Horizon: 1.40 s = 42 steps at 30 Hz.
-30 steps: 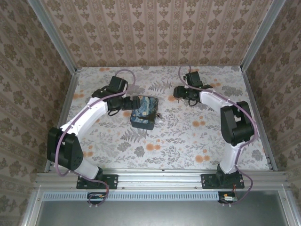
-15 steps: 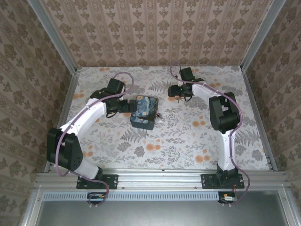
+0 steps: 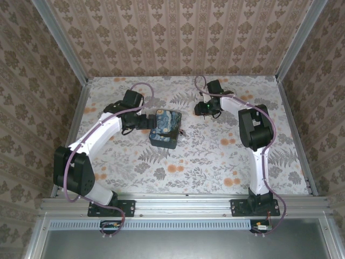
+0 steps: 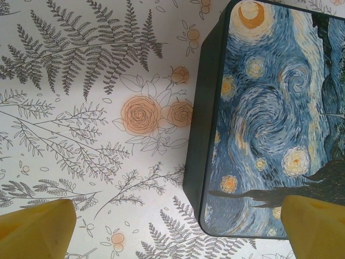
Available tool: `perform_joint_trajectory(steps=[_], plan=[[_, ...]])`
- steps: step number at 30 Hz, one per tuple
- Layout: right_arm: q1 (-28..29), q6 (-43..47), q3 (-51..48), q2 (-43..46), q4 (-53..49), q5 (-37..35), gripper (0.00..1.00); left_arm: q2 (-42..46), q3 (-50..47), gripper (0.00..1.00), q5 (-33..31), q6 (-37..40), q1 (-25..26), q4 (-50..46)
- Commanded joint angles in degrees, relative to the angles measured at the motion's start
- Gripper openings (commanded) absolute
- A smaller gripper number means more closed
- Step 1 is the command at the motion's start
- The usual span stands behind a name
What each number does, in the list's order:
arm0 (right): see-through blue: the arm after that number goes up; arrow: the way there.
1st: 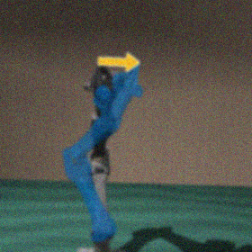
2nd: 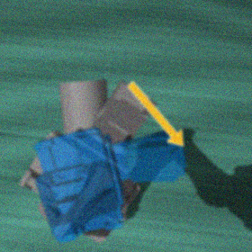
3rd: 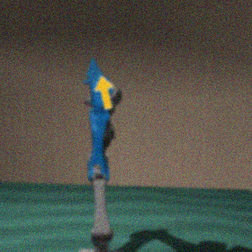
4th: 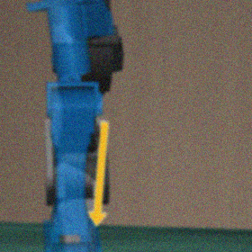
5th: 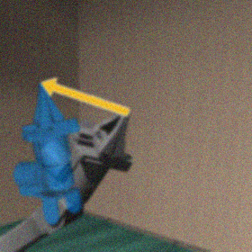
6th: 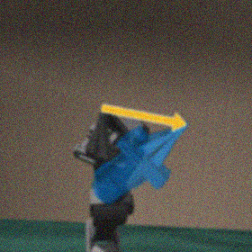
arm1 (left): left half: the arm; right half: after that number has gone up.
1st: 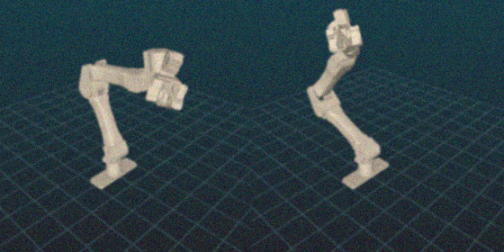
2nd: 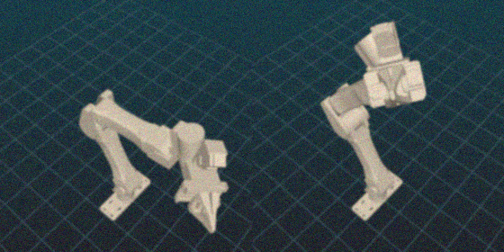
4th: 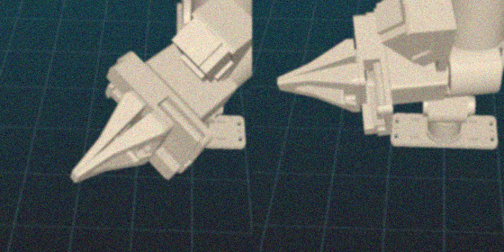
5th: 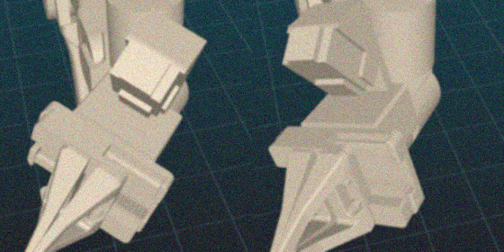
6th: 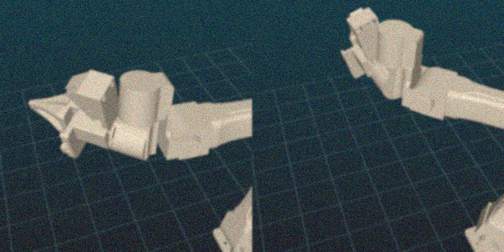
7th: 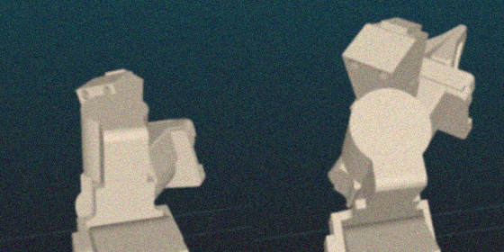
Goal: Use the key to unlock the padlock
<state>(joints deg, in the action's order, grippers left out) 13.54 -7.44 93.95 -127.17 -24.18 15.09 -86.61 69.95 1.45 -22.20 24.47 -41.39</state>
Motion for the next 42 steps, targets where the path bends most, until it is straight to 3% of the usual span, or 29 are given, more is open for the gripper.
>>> perform_joint_trajectory(steps=[1,10,25,31,37,42], plan=[[-0.1,-0.4,-4.6,2.8,-1.4,1.1,0.47,0.3,1.0,0.99,-1.0,1.5,-0.9,-1.0],[-0.1,-1.6,-5.4,1.9,-1.8,-1.3,0.26,1.6,0.7,0.99,-1.4,2.0,-1.6,-1.1],[2.9,-3.7,-6.8,2.1,-2.3,-10.9,0.24,6.1,-1.1,0.99,-1.5,2.9,-4.4,-1.9],[4.6,-3.1,-6.5,1.8,-3.2,-15.1,0.10,7.1,-0.8,0.99,-1.7,3.7,-5.0,-2.4],[4.7,-1.9,-9.4,5.3,-0.2,-14.6,0.00,8.0,-1.1,0.99,-1.3,4.0,-5.2,-2.5],[4.2,-1.7,-13.8,12.5,5.2,-7.0,0.00,7.6,0.3,0.99,0.9,3.3,-2.3,-2.4]])
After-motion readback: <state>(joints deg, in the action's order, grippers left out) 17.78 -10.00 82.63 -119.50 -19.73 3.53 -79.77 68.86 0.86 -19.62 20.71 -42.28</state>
